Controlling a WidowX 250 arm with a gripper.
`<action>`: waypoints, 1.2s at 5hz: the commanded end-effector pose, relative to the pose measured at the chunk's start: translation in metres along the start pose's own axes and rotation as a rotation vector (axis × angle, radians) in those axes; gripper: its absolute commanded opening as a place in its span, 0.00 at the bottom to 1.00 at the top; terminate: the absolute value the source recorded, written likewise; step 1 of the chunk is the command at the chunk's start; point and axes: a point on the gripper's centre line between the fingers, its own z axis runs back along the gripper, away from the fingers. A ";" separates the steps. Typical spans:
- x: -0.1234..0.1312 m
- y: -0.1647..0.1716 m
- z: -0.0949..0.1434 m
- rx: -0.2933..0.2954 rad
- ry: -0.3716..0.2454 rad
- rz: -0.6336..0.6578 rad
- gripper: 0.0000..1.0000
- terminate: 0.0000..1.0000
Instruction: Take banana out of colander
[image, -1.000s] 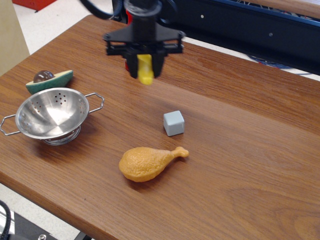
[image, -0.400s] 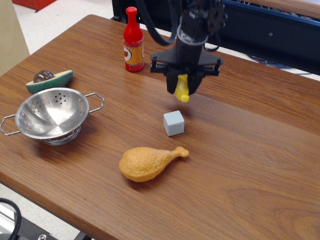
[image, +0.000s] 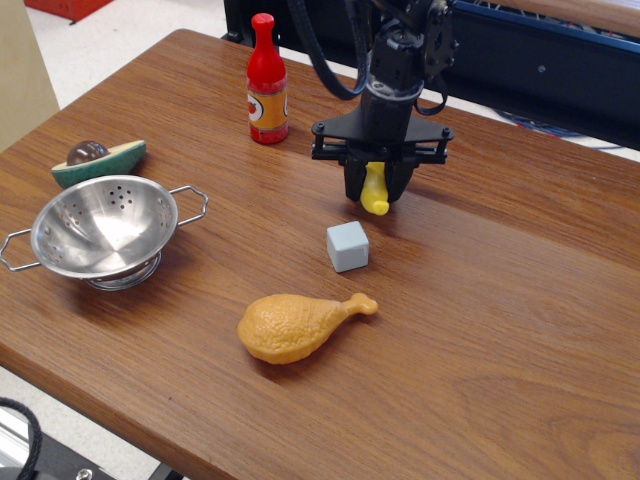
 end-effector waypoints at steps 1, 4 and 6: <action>0.020 0.009 0.028 -0.047 -0.014 0.051 1.00 0.00; 0.025 0.019 0.095 -0.134 -0.034 0.042 1.00 0.00; 0.025 0.019 0.095 -0.134 -0.034 0.042 1.00 1.00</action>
